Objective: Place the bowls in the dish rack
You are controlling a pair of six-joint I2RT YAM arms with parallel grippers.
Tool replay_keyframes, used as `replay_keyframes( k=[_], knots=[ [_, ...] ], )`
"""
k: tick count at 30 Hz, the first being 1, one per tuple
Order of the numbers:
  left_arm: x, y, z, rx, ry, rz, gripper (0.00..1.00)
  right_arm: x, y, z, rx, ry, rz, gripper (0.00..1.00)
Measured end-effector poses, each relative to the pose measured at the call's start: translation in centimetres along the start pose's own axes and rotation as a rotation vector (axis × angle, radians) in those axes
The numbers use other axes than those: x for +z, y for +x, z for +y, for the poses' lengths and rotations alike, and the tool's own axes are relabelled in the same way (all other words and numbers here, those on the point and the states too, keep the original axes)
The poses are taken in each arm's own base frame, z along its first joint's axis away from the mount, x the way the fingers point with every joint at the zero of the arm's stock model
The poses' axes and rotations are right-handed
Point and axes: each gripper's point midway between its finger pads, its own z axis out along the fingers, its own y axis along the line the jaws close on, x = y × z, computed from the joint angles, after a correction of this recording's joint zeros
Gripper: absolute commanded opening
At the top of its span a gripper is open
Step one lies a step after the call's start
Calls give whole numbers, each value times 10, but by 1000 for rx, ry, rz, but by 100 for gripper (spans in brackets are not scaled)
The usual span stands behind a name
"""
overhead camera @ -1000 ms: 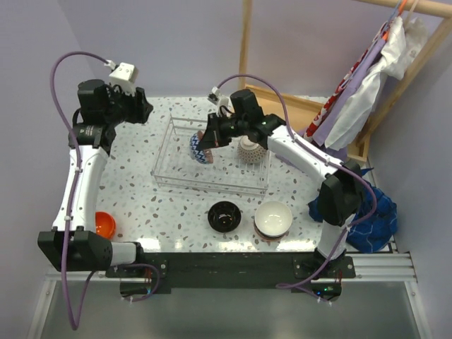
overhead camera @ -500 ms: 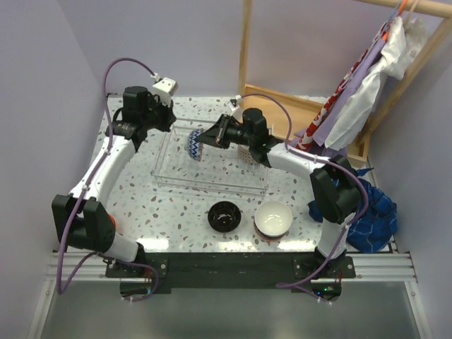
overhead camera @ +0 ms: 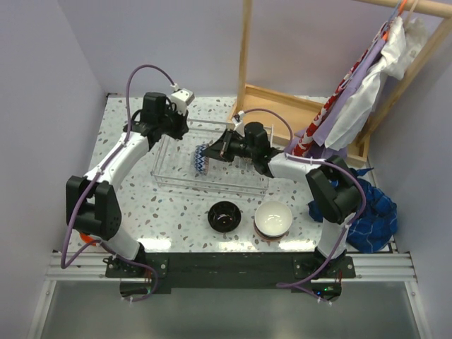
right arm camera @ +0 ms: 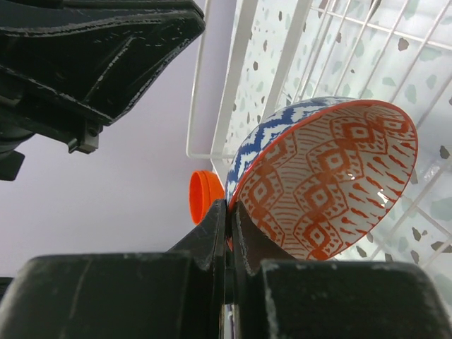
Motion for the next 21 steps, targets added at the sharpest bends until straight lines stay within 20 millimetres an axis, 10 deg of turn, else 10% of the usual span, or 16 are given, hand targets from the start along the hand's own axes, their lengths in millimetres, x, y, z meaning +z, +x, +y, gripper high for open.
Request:
replay_keyframes(
  k=[14, 21],
  knots=[
    [8, 14, -7, 4, 16, 15, 0, -19, 16, -11, -153, 65, 90, 1],
    [11, 25, -14, 2, 34, 36, 0, -39, 21, -21, -219, 136, 166, 26]
  ],
)
